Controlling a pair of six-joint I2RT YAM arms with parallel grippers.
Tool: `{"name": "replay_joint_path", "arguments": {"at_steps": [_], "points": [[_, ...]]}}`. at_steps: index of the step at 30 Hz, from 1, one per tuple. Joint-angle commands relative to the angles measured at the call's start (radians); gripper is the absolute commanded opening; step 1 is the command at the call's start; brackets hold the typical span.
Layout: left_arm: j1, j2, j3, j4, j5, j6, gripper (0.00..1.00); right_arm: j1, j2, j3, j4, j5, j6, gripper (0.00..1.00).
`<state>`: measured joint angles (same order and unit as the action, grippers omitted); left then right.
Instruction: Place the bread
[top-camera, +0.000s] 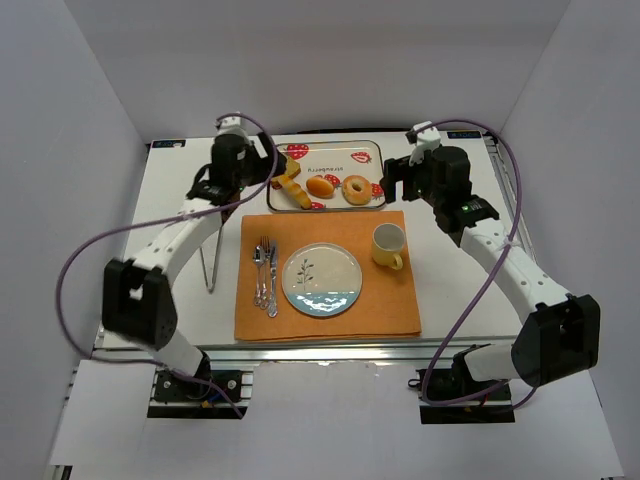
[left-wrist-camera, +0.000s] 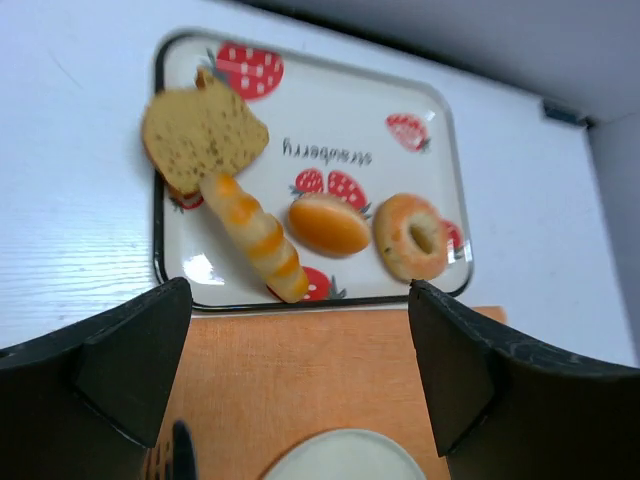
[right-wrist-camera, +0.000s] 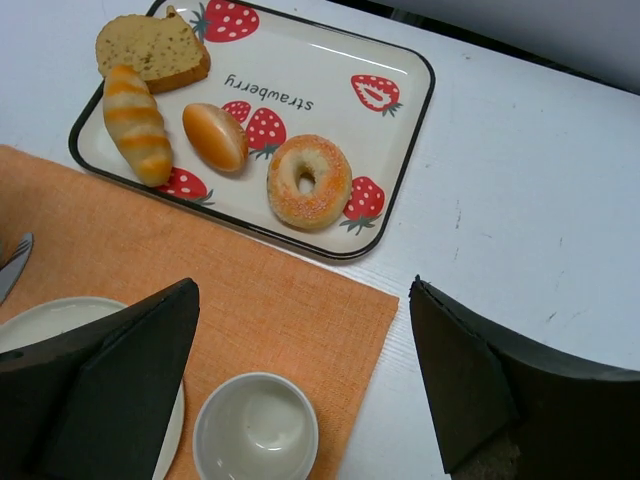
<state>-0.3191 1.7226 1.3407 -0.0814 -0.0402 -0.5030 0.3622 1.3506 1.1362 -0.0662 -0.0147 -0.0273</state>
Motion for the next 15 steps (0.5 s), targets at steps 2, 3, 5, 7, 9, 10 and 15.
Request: {"name": "replay_joint_path", "arguments": {"at_steps": [2,3,5,7,9,10,15], "points": [[0.043,-0.373,-0.229,-0.093,-0.148,-0.02,0.98,-0.005,-0.022,0.019,0.005,-0.144,-0.035,0.89],[0.061,-0.518,-0.301,-0.127,-0.158,-0.02,0.98,-0.02,-0.065,-0.039,0.0,-0.42,-0.266,0.83],[0.129,-0.685,-0.444,-0.236,-0.135,-0.011,0.67,-0.022,-0.106,-0.097,-0.05,-0.777,-0.471,0.0],[0.236,-0.79,-0.529,-0.396,-0.126,-0.005,0.06,-0.017,-0.075,-0.061,-0.156,-0.927,-0.554,0.11],[0.278,-0.706,-0.52,-0.489,-0.101,0.058,0.87,-0.016,0.005,0.018,-0.294,-0.939,-0.574,0.81],[0.276,-0.607,-0.508,-0.52,-0.083,0.116,0.98,-0.016,0.019,0.036,-0.306,-0.944,-0.568,0.86],[0.284,-0.315,-0.474,-0.425,-0.089,0.345,0.96,-0.016,-0.018,-0.038,-0.208,-0.912,-0.488,0.88]]}}
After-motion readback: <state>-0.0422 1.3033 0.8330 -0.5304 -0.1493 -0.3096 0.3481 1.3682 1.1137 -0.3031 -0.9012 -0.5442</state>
